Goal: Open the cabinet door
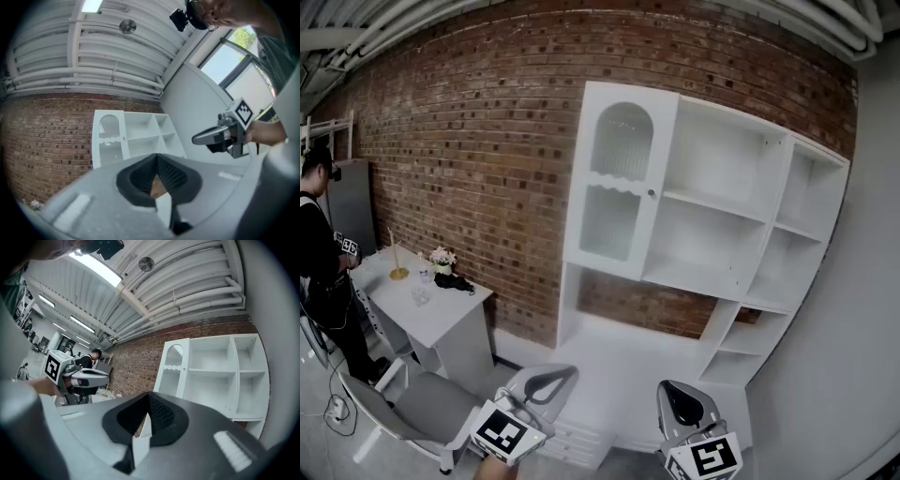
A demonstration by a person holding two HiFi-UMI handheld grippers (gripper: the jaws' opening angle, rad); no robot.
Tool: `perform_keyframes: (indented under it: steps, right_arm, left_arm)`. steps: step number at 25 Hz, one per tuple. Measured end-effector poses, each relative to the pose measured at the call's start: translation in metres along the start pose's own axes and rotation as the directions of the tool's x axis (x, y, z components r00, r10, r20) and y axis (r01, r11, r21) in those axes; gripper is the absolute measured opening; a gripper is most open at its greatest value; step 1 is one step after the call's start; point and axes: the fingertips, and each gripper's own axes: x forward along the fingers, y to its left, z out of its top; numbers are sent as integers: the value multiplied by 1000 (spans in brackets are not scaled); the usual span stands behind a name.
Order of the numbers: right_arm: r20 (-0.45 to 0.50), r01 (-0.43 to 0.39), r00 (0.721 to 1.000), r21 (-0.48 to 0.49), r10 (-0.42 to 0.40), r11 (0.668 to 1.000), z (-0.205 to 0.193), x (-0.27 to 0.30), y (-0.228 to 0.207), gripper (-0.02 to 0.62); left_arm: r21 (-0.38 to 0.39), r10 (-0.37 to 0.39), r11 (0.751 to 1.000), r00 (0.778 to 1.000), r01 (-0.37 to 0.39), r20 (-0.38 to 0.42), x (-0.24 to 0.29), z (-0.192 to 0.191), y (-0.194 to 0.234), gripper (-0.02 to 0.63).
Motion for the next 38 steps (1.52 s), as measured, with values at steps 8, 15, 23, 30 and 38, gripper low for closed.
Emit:
perform_keyframes:
  steps: [8, 15, 23, 30, 38]
  right_arm:
    - [-2, 23, 1000, -4, -23, 1000, 0, 6, 6, 3]
    - [-7, 59, 998, 10, -59, 998, -2, 15, 5, 3]
    - [4, 55, 998, -20, -55, 998, -2, 38, -19, 3]
    - [-10, 23, 1000, -6, -23, 1000, -14, 62, -55, 3]
    - [13, -28, 1000, -3, 28, 1000, -26, 80, -93, 3]
  left_arm:
    - [10, -15, 1000, 1000, 15, -4, -4, -10, 9, 2]
    - [12, -33, 999, 999, 33, -6, -2, -13, 20, 2]
    - [45, -29, 999, 1000, 30, -11, 26, -19, 28, 2]
    - [41, 14, 999, 1000, -13, -26, 63, -29, 37, 2]
    - [53, 58, 997, 998, -56, -33, 100, -36, 35, 2]
